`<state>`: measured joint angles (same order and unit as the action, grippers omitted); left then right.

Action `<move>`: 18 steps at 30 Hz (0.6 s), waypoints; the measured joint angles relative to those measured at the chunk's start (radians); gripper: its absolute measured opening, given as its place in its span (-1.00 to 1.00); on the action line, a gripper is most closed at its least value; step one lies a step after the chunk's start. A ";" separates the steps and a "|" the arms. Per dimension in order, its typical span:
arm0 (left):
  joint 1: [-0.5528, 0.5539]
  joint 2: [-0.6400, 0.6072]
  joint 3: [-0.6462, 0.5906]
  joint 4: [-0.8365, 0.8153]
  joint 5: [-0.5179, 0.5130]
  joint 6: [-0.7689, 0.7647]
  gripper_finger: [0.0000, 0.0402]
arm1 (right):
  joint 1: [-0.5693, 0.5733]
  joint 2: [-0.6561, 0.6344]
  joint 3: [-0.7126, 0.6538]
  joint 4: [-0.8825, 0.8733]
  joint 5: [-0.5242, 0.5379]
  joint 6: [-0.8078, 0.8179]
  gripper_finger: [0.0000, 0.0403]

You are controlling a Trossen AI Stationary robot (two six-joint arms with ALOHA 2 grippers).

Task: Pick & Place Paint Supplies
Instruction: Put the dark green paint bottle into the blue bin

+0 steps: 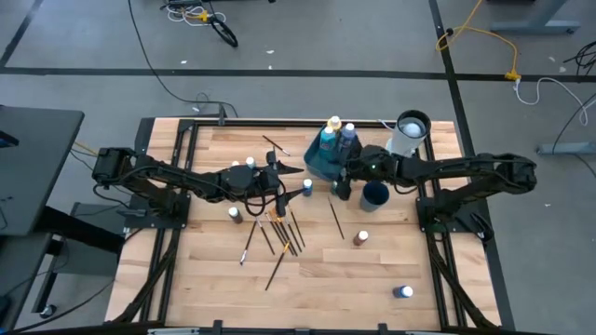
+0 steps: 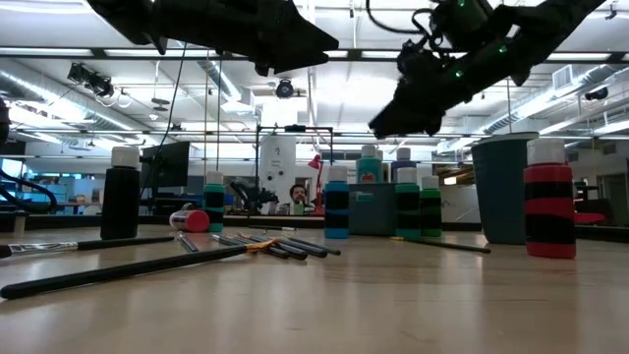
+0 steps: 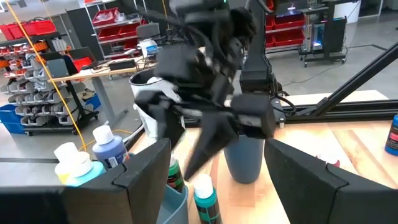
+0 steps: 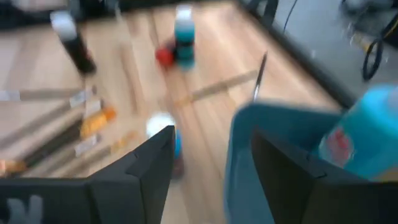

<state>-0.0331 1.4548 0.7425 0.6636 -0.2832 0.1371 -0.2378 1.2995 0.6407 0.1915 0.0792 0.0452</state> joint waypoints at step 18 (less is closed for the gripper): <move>0.000 0.000 0.000 0.000 0.001 -0.002 0.32 | 0.013 0.007 0.000 -0.251 0.034 0.052 0.24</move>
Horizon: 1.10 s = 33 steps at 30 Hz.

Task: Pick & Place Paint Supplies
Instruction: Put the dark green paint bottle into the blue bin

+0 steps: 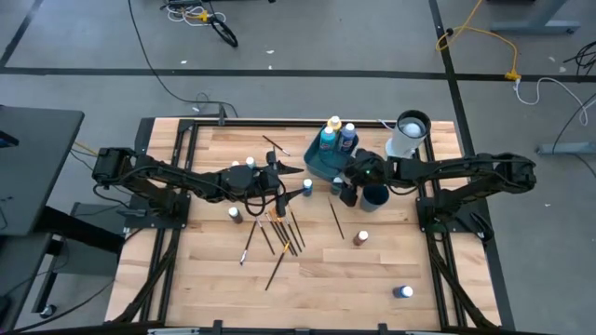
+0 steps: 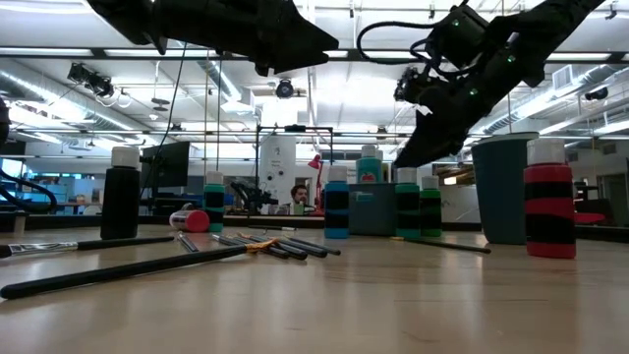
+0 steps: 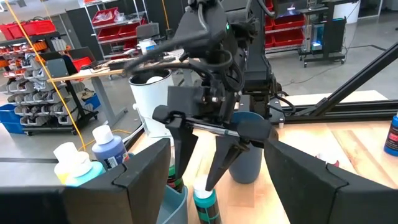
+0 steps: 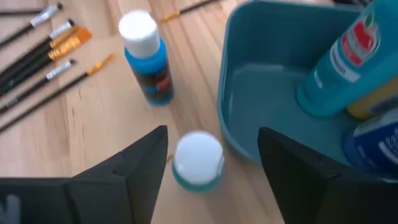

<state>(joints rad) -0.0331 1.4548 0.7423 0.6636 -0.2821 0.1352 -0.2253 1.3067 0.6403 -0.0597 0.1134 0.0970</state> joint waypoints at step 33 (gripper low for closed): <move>0.000 0.000 0.000 0.000 -0.001 0.000 0.32 | -0.001 0.001 -0.040 0.041 -0.003 -0.008 -0.56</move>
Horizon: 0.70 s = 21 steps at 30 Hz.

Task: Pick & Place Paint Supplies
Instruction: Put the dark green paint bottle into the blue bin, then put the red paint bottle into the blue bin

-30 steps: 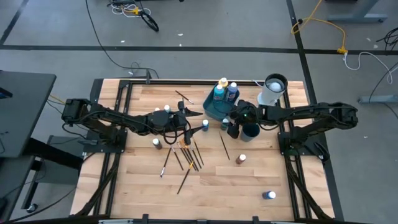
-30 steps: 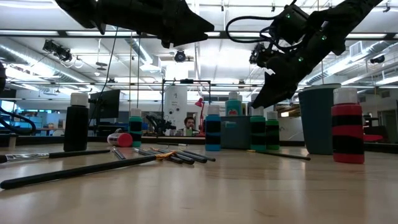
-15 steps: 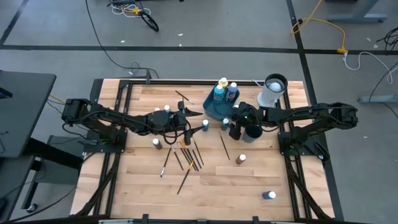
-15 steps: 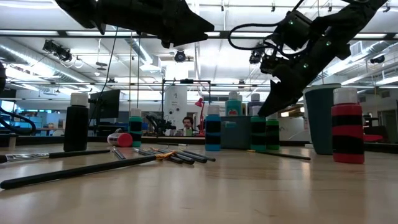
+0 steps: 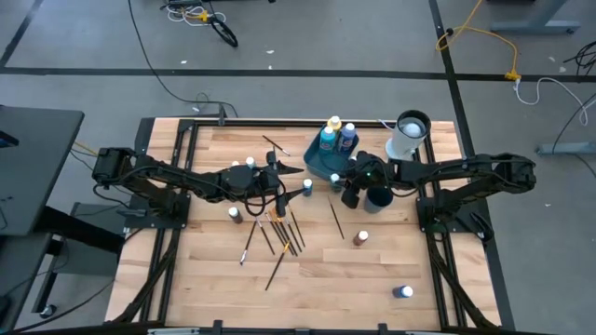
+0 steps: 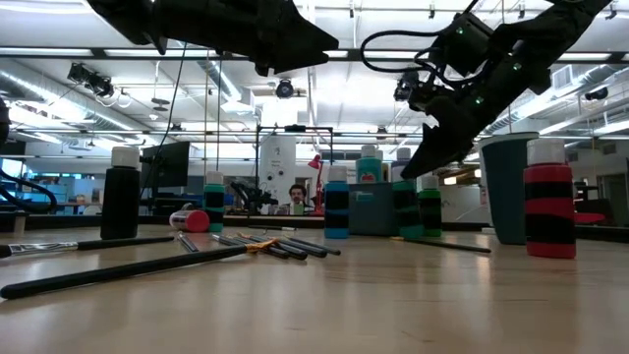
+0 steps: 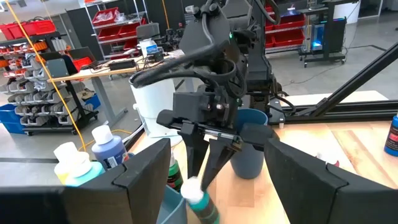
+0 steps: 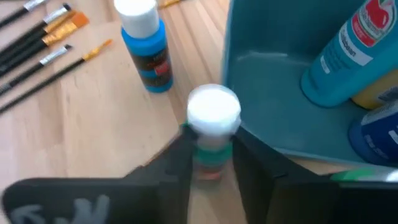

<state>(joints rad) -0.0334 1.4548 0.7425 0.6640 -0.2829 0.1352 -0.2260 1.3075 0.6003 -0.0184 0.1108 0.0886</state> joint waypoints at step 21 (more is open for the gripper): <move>0.000 0.000 0.000 0.000 0.000 0.000 0.32 | 0.102 0.000 0.048 -0.036 -0.116 -0.046 -0.26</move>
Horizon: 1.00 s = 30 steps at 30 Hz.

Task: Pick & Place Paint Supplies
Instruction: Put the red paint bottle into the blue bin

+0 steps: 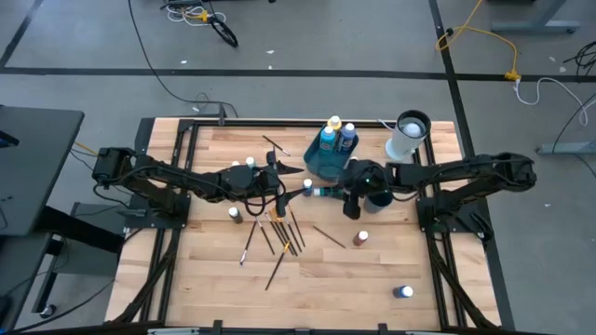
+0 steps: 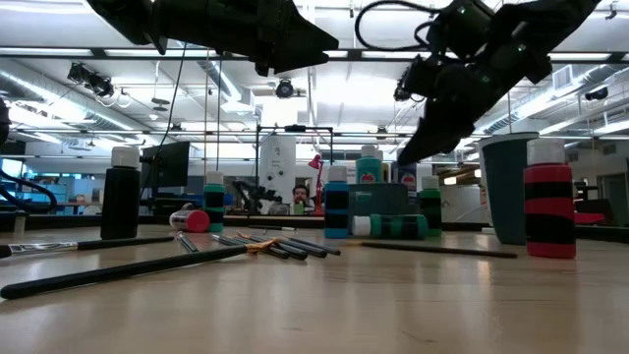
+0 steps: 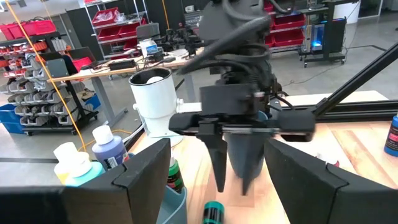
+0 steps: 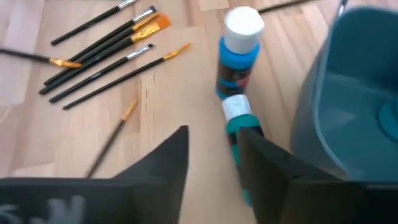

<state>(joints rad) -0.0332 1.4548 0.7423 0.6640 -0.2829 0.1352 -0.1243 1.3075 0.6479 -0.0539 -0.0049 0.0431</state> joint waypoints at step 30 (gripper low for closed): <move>0.000 0.000 0.000 0.001 0.060 -0.013 0.32 | 0.438 0.001 0.230 -0.570 -0.029 0.070 0.08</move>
<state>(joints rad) -0.0334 1.4548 0.7425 0.6653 -0.2234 0.1226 0.3138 1.3084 0.8777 -0.6242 -0.0341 0.1133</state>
